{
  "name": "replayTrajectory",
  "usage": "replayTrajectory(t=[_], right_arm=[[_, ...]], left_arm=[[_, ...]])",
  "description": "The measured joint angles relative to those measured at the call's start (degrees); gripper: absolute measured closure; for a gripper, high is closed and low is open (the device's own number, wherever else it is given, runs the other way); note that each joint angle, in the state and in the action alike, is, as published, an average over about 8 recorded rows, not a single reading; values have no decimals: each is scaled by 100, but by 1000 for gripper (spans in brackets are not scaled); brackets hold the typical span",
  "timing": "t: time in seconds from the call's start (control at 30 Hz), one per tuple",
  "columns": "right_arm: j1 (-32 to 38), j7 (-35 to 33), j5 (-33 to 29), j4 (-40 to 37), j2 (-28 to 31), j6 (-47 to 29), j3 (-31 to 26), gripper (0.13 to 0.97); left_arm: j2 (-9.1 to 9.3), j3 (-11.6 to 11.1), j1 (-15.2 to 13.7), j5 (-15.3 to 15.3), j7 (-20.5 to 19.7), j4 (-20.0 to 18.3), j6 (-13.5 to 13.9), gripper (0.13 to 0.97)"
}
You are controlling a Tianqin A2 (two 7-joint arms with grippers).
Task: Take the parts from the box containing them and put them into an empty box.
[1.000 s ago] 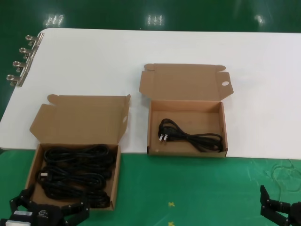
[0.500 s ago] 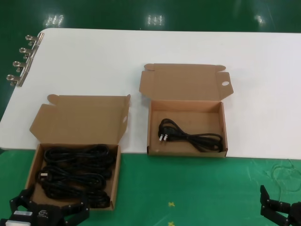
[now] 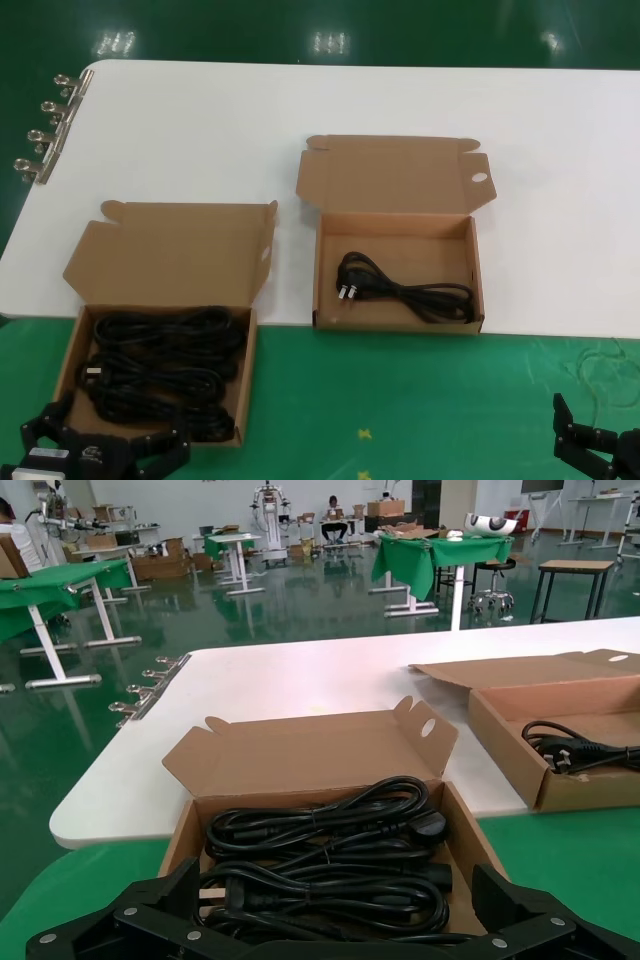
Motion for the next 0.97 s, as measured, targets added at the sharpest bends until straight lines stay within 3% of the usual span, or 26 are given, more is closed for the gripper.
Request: replayTrajectory(t=[0.97], right_arm=[[0, 0, 0, 0, 0, 0, 0, 129]], left_arm=[[0, 0, 0, 0, 0, 0, 0, 132]])
